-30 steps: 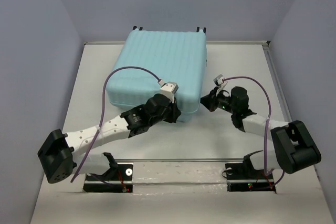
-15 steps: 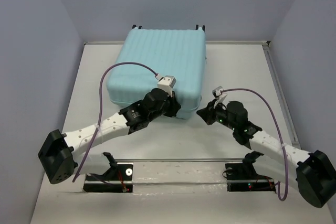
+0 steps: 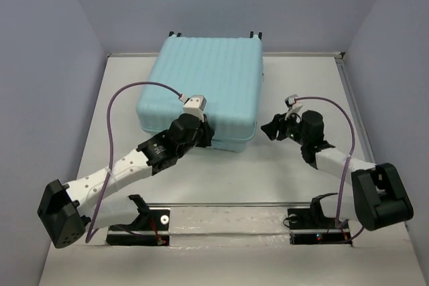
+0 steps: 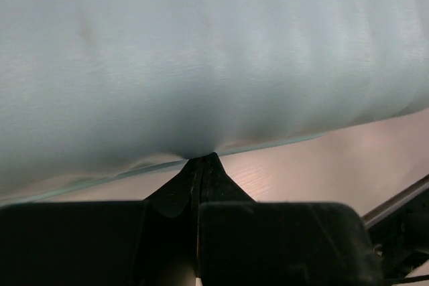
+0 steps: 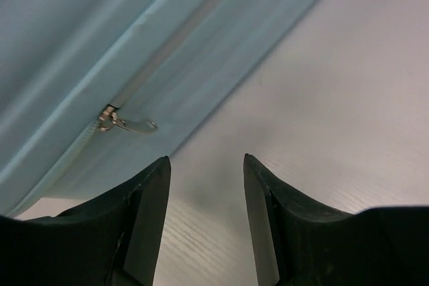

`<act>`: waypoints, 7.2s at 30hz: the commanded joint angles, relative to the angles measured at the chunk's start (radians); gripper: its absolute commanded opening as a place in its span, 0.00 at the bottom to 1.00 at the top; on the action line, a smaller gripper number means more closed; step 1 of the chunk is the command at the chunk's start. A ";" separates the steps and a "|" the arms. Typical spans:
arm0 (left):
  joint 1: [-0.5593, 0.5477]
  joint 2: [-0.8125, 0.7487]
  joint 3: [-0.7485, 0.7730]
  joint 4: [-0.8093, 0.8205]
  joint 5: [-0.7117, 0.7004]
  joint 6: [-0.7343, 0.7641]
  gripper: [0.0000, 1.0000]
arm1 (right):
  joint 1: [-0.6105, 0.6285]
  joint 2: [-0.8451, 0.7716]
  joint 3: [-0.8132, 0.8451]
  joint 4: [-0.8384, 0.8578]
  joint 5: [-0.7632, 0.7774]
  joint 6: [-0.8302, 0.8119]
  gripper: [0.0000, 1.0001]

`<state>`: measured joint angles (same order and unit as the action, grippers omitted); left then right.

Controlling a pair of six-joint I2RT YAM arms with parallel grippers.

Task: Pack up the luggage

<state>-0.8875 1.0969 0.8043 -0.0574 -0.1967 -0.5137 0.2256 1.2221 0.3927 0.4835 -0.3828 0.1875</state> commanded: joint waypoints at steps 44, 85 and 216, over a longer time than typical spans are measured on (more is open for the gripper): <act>-0.080 0.092 -0.007 0.254 0.057 0.070 0.06 | -0.052 0.277 0.026 0.543 -0.504 0.081 0.07; 0.032 0.305 0.285 0.286 0.006 0.072 0.06 | 0.992 0.039 0.020 0.289 0.723 0.418 0.07; 0.416 -0.054 -0.359 0.323 0.037 -0.302 0.39 | -0.036 0.624 1.069 -0.549 -0.169 0.170 0.24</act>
<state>-0.2516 1.1469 0.4984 0.2871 -0.0677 -0.7620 0.0826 1.7363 1.2823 -0.0925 -0.3027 0.3870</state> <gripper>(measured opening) 0.392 0.213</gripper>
